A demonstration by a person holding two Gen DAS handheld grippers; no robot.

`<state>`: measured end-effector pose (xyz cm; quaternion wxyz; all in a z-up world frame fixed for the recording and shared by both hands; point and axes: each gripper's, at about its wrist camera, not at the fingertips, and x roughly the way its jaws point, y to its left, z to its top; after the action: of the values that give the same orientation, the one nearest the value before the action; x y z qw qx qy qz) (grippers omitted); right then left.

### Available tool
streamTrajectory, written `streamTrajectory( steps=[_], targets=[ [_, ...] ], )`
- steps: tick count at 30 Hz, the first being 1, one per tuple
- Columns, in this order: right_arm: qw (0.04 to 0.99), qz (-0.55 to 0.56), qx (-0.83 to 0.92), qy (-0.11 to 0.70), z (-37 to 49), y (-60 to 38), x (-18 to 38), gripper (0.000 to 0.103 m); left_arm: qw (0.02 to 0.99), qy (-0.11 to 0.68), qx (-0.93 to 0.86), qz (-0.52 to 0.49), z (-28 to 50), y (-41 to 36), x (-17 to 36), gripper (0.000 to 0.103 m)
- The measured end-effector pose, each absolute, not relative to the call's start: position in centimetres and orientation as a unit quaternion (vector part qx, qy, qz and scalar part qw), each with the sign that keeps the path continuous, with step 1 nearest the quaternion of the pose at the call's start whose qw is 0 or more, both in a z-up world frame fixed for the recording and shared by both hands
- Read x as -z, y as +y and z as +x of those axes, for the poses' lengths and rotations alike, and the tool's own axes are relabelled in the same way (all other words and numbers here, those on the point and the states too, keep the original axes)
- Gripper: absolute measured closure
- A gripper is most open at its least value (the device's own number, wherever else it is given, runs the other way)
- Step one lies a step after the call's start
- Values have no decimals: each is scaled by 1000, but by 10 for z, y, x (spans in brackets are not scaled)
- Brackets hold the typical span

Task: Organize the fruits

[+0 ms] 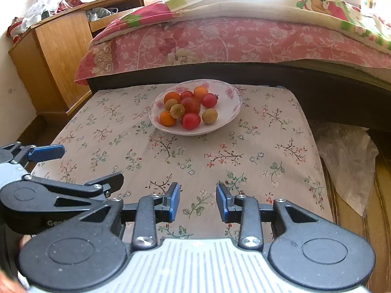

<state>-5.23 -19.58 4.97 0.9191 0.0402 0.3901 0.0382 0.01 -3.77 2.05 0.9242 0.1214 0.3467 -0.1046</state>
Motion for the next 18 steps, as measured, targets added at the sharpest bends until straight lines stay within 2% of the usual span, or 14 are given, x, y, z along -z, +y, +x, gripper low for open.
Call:
streamTrajectory(
  steps=[18],
  targets=[
    [917, 38, -41, 394, -71, -183, -47, 67, 918, 366, 101, 112, -15, -26, -16, 0]
  ],
)
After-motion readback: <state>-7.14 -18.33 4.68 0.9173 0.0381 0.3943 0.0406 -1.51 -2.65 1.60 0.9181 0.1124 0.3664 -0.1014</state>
